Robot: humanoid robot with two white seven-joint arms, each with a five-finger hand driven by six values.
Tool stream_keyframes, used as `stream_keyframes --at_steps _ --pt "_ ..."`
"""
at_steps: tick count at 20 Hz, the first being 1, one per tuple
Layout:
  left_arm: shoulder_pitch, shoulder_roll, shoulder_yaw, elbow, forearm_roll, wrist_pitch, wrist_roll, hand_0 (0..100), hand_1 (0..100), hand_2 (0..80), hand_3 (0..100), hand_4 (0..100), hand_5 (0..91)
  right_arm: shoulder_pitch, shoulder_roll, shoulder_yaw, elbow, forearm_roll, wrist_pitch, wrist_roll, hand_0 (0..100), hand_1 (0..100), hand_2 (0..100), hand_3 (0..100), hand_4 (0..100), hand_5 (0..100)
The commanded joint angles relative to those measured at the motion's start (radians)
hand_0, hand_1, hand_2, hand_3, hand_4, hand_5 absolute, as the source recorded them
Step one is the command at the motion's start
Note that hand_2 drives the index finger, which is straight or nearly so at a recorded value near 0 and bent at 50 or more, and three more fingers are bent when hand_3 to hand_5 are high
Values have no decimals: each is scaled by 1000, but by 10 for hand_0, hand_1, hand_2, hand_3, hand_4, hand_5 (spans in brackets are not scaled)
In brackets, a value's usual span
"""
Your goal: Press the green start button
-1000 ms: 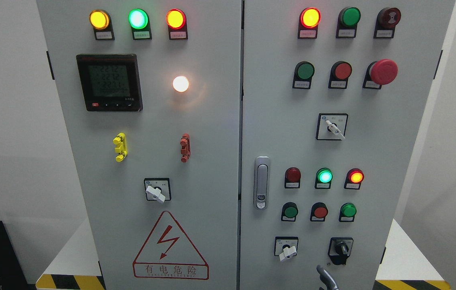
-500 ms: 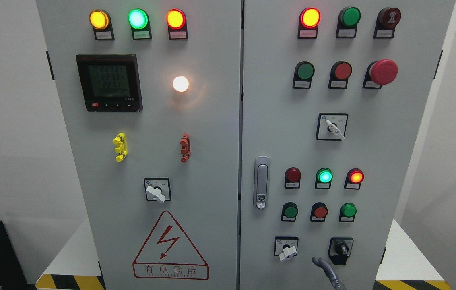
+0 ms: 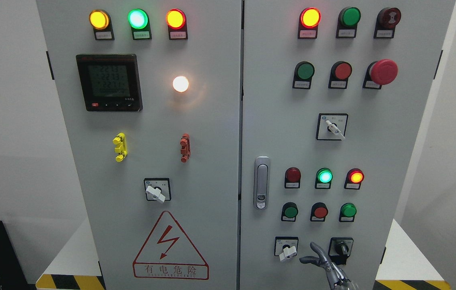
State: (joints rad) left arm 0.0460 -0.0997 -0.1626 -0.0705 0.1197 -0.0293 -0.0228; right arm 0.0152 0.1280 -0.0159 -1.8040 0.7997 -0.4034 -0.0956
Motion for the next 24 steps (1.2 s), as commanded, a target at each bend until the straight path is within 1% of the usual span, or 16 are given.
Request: stream_keyframes --at_steps 1,2,5,9,14,17,24 --pt "0 0 0 0 0 0 0 120 556 0 0 0 0 -49 1 -41 3 121 26 -1 54 151 0 552 568 662" --pt "0 0 0 0 0 0 0 120 556 0 0 0 0 -53 2 -39 3 128 26 -1 61 152 0 567 589 693" --pt "0 0 0 0 0 0 0 120 556 0 0 0 0 -83 2 -33 5 159 26 -1 71 154 0 584 614 723" --pt "0 0 0 0 0 0 0 120 556 0 0 0 0 -118 4 -26 11 196 29 1 77 156 0 591 621 732" --pt "1 0 0 0 0 0 0 120 556 0 0 0 0 -146 4 -12 26 217 63 8 84 157 0 603 637 741" --pt "0 0 0 0 0 0 0 120 556 0 0 0 0 -162 4 -3 49 233 64 10 87 157 0 608 638 743" --pt "0 0 0 0 0 0 0 120 556 0 0 0 0 -169 4 1 84 246 71 10 94 156 0 611 643 745"
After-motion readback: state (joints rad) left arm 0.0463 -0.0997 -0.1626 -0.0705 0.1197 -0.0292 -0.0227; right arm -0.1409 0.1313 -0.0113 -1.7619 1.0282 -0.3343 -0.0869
